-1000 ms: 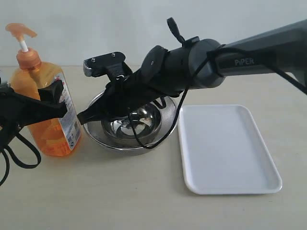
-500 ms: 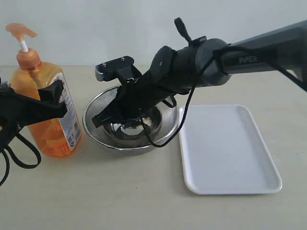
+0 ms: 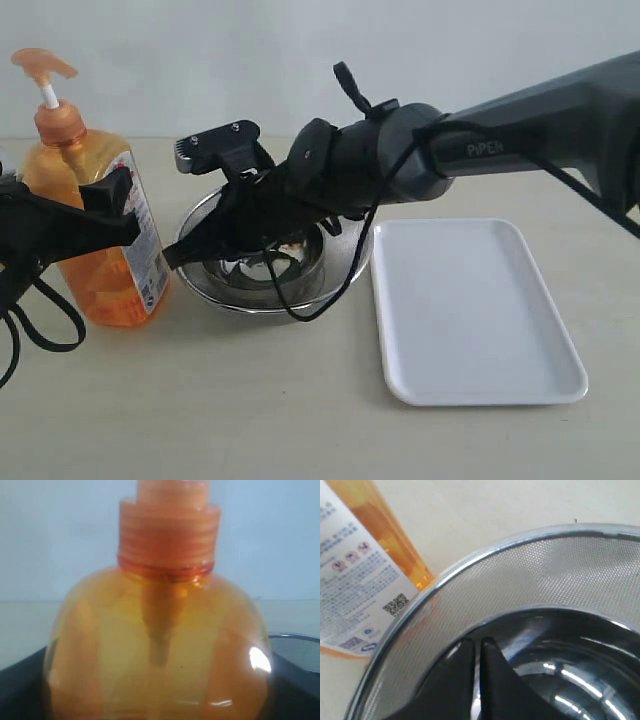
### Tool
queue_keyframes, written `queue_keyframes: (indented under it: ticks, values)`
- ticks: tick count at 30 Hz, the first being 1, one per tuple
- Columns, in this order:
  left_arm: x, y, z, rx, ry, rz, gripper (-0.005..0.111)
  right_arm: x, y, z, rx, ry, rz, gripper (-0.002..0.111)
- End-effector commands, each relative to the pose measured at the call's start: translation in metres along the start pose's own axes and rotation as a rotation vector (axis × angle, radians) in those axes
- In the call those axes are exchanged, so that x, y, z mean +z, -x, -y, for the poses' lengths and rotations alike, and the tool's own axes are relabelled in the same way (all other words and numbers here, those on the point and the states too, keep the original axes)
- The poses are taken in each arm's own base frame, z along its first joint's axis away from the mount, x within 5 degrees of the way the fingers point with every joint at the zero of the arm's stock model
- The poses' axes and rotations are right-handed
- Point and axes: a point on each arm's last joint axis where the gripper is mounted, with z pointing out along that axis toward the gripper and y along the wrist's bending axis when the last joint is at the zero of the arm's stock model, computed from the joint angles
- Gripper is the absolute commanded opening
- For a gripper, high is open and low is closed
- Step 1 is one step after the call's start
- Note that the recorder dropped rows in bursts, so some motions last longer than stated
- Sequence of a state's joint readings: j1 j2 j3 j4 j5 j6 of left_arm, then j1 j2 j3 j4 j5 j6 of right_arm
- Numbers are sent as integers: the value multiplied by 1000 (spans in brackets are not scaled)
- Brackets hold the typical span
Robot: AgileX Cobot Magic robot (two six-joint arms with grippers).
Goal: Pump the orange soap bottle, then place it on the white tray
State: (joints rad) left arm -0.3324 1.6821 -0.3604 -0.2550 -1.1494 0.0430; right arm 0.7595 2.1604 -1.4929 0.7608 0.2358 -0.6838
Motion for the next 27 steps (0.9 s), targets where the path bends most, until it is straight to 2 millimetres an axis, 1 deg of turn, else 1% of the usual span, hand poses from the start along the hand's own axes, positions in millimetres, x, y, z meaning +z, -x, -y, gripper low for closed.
queue_keyframes:
  ticks: [1, 8, 12, 16, 19, 22, 24, 27]
  values:
    - [2, 12, 1, 0, -3, 93, 5, -1, 8, -7, -8, -11, 49, 0]
    - [2, 12, 1, 0, -3, 93, 5, -3, 16, -7, 13, -12, 81, 0]
    - [2, 12, 1, 0, -3, 93, 5, -5, 16, -7, -26, -3, 68, 0]
    - [2, 12, 1, 0, -3, 93, 5, -10, 16, -3, -26, 22, 35, 0]
    - [2, 12, 1, 0, -3, 93, 5, -11, 13, 1, -69, 27, -2, 0]
    - [2, 12, 1, 0, -3, 93, 5, -11, 11, 5, -55, 14, -9, 0]
    - [2, 12, 1, 0, -3, 93, 5, -7, 8, 6, -51, 10, -12, 0]
    - [2, 12, 1, 0, -3, 93, 5, 9, -2, 6, -18, -4, -14, 0]
